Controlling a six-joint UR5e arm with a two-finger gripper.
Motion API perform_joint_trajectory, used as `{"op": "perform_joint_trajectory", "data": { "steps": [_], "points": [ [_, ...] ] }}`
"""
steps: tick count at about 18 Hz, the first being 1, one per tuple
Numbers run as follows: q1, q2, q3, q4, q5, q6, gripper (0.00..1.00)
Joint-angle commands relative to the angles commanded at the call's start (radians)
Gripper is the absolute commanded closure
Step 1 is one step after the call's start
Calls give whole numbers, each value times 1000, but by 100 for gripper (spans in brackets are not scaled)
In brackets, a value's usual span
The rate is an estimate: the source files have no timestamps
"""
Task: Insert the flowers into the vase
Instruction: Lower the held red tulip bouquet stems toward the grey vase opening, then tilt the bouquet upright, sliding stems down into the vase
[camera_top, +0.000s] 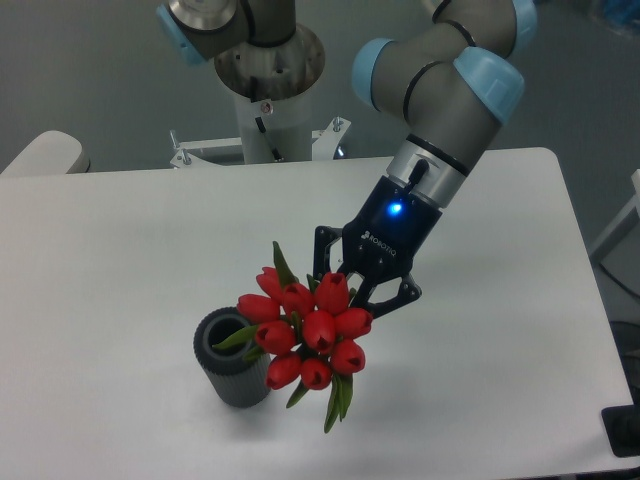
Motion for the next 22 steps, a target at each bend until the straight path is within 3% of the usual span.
{"op": "perform_joint_trajectory", "data": {
  "steps": [12, 22],
  "points": [
    [6, -3, 2, 2, -136, -5, 70],
    [17, -14, -2, 2, -414, 2, 70]
  ]
}}
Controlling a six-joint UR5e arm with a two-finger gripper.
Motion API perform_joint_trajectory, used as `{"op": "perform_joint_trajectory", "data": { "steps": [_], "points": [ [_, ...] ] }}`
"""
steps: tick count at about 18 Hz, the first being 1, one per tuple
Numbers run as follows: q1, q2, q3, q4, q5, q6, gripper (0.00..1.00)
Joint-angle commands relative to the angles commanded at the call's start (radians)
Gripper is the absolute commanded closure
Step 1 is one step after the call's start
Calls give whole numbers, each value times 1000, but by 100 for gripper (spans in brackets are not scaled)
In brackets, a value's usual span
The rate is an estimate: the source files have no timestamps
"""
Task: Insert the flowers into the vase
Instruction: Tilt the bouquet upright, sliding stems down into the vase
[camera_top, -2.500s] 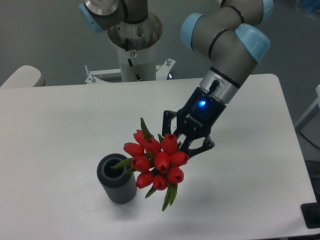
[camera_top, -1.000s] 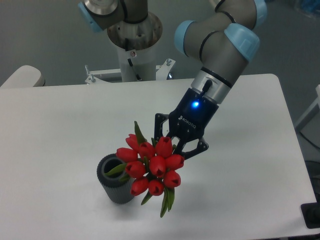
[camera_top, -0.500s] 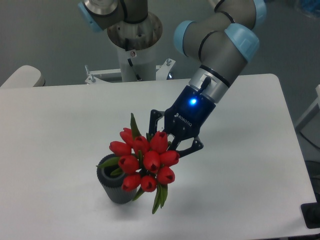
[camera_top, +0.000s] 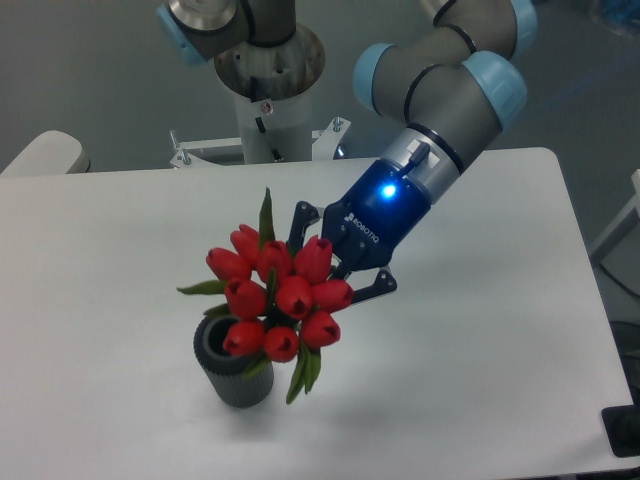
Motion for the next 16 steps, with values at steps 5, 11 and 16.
{"op": "perform_joint_trajectory", "data": {
  "steps": [5, 11, 16],
  "points": [
    [-3, 3, -2, 0, -109, 3, 70],
    [-47, 3, -15, 12, -128, 103, 70],
    [-57, 12, -77, 15, -178, 130, 70]
  ]
}}
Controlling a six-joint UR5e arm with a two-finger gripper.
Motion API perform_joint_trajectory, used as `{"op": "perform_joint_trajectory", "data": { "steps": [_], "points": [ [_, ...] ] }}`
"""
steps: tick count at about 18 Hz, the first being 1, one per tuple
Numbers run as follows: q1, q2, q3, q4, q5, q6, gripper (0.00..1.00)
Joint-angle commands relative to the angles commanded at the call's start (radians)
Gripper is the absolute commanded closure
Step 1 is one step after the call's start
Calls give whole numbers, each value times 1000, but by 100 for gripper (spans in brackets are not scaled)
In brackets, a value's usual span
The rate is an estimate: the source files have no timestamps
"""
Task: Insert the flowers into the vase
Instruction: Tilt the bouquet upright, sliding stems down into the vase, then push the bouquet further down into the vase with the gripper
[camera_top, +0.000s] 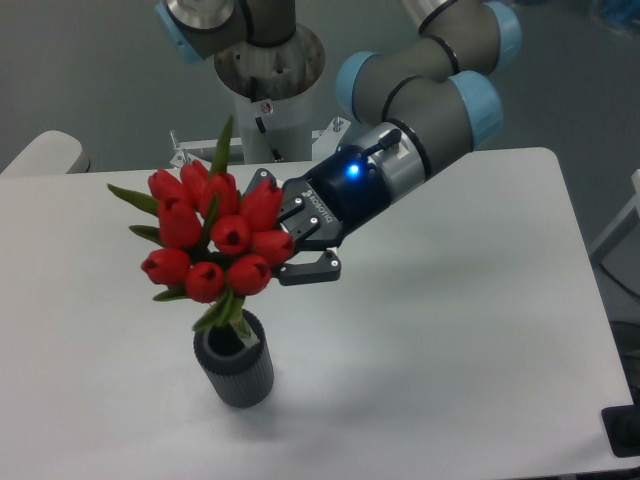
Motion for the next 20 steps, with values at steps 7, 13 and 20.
{"op": "perform_joint_trajectory", "data": {
  "steps": [7, 13, 20],
  "points": [
    [3, 11, -58, 0, -12, 54, 70],
    [8, 9, -78, 0, -12, 83, 70],
    [3, -2, -120, 8, -9, 117, 70]
  ]
}}
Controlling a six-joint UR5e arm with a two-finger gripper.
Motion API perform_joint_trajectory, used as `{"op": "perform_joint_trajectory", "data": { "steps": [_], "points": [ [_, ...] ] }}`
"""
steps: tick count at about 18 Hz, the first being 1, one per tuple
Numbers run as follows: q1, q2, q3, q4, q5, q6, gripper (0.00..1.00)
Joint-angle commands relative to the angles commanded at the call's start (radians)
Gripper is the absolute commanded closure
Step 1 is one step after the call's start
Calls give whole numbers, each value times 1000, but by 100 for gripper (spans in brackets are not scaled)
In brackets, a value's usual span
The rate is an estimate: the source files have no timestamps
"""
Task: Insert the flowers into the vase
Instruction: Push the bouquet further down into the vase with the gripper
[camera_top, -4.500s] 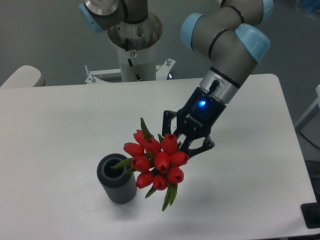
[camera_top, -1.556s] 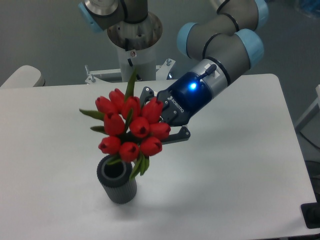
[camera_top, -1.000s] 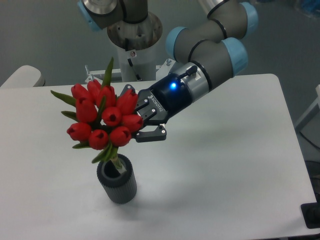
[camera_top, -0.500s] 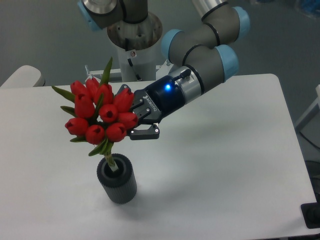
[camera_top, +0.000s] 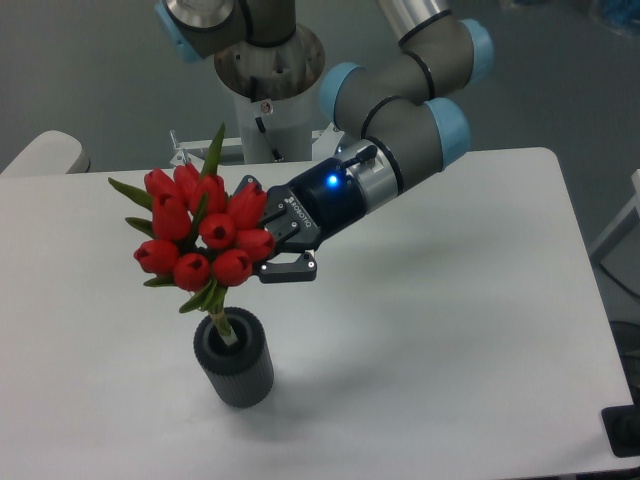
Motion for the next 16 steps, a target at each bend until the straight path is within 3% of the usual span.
{"op": "perform_joint_trajectory", "data": {
  "steps": [16],
  "points": [
    [9, -112, -71, 6, 5, 147, 70]
  ]
}}
